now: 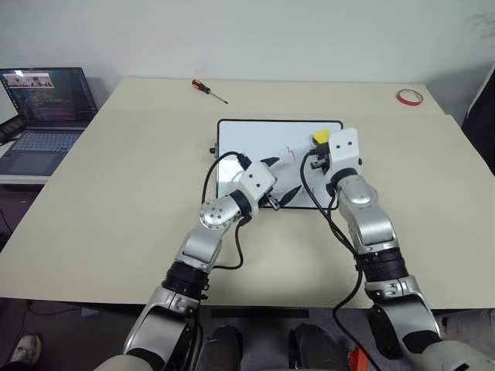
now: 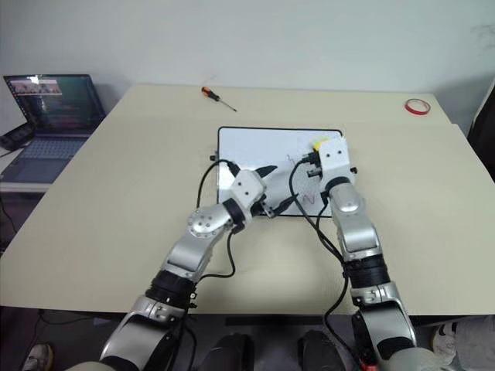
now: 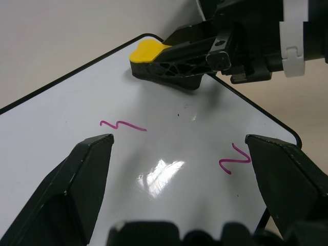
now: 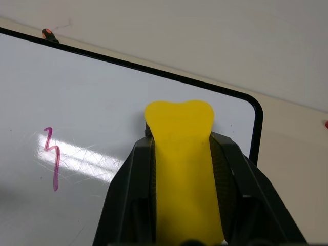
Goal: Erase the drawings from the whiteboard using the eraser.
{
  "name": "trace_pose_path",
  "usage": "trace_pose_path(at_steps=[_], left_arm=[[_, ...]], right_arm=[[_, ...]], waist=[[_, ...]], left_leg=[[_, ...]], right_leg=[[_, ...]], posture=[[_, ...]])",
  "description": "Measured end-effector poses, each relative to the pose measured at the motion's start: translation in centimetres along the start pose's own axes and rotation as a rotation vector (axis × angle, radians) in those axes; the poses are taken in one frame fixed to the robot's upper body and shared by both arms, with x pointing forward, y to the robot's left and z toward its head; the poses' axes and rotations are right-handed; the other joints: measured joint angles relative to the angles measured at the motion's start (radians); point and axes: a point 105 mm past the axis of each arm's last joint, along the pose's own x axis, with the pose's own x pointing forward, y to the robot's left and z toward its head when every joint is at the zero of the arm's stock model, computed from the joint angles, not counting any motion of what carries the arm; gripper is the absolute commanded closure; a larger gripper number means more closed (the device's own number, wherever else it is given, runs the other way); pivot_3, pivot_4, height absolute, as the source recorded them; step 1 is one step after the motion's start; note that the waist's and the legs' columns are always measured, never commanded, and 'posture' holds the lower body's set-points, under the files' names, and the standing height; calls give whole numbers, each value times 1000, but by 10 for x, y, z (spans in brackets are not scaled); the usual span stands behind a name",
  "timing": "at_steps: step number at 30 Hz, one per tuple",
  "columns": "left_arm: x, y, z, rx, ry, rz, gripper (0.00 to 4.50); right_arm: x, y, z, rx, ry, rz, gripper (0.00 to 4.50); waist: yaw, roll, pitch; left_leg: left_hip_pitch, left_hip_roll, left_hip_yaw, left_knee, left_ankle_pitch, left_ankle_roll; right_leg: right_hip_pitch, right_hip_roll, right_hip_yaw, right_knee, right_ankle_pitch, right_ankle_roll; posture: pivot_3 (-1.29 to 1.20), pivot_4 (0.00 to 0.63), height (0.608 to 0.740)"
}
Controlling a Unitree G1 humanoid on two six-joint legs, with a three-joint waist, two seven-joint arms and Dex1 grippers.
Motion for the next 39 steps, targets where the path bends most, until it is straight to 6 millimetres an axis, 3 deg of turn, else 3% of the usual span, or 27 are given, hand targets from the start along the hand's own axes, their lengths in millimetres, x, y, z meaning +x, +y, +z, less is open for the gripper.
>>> trace_pose_path(at_steps=[10, 15, 23, 32, 39], left_arm=[[0, 0, 3, 3, -3, 1, 0], [0, -1, 4, 0, -3, -3, 0], [3, -4, 6, -12, -17, -9, 0], [4, -6, 7, -13, -21, -12, 0], [4, -5, 7, -12, -21, -11, 0]], right_arm=[[8, -7, 0, -129, 11, -22, 3396], [-3, -12, -7, -135, 22, -27, 3396], [-34, -36, -31, -188, 92, -77, 3396], [-41, -33, -32, -148, 106, -73, 3396], [-23, -19, -20, -60, 39, -38, 3396]], waist=[[4, 0, 0], [10, 0, 0], [10, -1, -1], [9, -1, -1], [-5, -1, 0]], left_leg=[[1, 0, 0, 1, 0, 0], [1, -1, -1, 2, 0, 0], [2, -1, -2, 2, 0, 0], [2, -1, -2, 2, 0, 0], [1, 0, 0, 1, 0, 0]], right_leg=[[1, 0, 0, 1, 0, 0], [2, 0, -1, 1, 0, 0], [3, 0, -1, 1, 0, 0], [4, 0, -1, 0, 0, 1], [1, 0, 0, 1, 0, 0]], posture=[[0, 150, 740], [0, 150, 740], [0, 150, 740], [0, 150, 740], [0, 150, 740]])
